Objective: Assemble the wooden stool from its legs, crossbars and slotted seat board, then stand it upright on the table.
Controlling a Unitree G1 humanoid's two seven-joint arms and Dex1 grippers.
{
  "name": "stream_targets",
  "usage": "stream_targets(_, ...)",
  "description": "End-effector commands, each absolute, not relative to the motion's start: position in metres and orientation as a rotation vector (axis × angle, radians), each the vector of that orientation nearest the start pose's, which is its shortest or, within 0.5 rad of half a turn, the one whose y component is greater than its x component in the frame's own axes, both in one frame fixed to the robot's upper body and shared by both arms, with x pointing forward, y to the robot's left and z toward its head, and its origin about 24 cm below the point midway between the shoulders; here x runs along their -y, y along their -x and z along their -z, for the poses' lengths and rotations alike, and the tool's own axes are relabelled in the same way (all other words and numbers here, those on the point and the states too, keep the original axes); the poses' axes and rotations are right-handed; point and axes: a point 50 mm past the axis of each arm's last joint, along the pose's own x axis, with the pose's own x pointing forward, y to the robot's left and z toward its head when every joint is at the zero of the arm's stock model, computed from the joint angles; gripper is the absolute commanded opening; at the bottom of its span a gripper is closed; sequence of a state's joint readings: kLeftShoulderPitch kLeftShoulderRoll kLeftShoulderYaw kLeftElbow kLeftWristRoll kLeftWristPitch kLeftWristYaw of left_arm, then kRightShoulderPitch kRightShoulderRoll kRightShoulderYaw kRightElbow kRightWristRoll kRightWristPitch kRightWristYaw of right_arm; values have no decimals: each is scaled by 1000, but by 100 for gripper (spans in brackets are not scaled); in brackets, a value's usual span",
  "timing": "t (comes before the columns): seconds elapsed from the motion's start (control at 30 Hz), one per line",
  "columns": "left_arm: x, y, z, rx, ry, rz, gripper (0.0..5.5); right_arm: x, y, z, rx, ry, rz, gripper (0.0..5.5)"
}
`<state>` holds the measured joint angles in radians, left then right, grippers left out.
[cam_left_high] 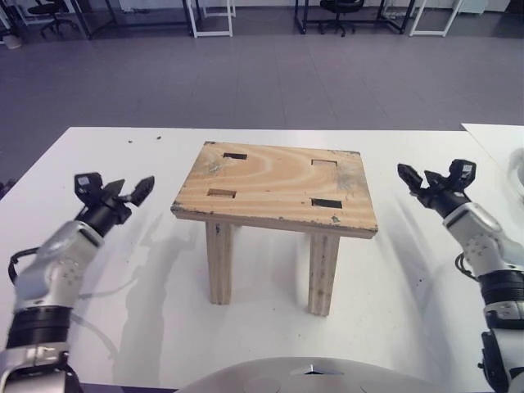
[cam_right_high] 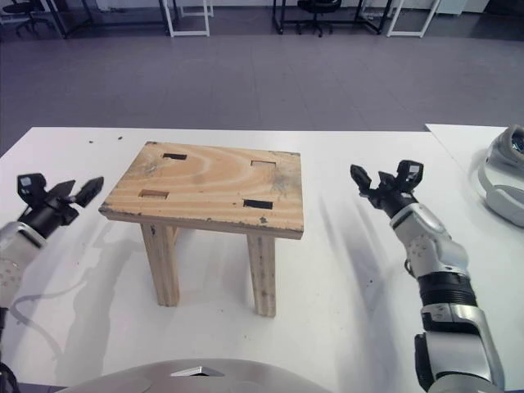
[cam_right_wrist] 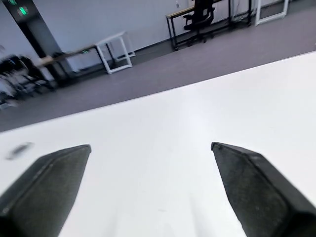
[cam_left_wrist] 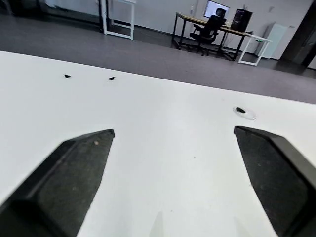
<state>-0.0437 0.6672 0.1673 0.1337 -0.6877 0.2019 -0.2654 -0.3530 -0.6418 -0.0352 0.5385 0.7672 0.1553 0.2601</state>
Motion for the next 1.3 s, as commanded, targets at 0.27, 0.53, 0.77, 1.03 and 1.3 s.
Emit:
stream_targets(0.27,-287,-280,-74,-58,-148,-84,448,282,-335,-68,-37,-77,-11,456)
stream_targets(0.53,-322,-284,-75,-68,-112,-140,448,249,-346,-63,17,-128,-42,456)
stream_targets(0.77,-341,-291,-83,-82,-189,-125,448,225,-345,-69,82,32,-83,456)
stream_targets(1.03,-316,-300,-84,-38,-218,-16,448,246,-334,-70,66,64,-62,456)
stream_targets(1.3,-289,-301,-76,-49,-235,85,448,260,-327,-63,5,50,-40,456)
